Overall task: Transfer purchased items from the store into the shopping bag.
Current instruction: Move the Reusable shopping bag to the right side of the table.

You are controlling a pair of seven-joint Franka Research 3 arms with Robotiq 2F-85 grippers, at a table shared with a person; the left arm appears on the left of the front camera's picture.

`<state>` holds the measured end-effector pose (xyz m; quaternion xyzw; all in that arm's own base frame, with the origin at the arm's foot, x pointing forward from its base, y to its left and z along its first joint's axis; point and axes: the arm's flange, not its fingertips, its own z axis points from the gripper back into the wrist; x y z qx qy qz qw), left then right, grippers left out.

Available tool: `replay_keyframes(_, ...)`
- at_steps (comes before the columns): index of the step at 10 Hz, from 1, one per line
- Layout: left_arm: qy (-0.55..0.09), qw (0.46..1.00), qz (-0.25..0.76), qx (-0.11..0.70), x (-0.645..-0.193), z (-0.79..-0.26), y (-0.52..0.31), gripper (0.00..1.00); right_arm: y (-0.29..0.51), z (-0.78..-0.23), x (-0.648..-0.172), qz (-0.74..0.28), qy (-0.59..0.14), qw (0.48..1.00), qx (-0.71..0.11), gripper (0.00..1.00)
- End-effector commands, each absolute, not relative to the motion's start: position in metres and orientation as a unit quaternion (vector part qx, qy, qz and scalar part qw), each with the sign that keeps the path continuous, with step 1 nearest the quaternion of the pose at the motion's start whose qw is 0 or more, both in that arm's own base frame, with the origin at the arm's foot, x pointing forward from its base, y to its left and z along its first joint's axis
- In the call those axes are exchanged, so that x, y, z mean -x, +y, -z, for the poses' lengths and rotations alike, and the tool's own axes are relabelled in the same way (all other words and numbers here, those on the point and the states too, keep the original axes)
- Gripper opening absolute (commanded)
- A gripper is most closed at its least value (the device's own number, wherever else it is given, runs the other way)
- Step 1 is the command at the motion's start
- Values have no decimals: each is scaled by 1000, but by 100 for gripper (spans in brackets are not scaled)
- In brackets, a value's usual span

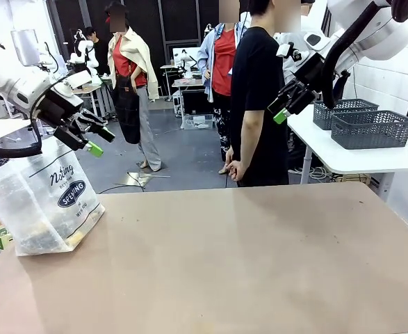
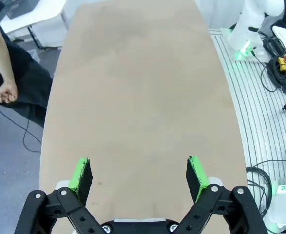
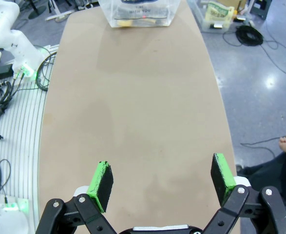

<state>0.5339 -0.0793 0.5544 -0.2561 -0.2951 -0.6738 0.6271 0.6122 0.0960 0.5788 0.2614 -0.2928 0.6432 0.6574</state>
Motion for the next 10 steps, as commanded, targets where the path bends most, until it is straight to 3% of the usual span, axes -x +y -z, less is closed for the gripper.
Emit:
replay_keyframes(1, -294, 620, 681, 255, -532, -553, -76, 100, 96, -578, -612, -644, -292, 658, -259, 100)
replay_keyframes(10, -294, 620, 681, 255, -532, -553, -76, 100, 96, -578, -612, -644, -292, 658, -259, 100)
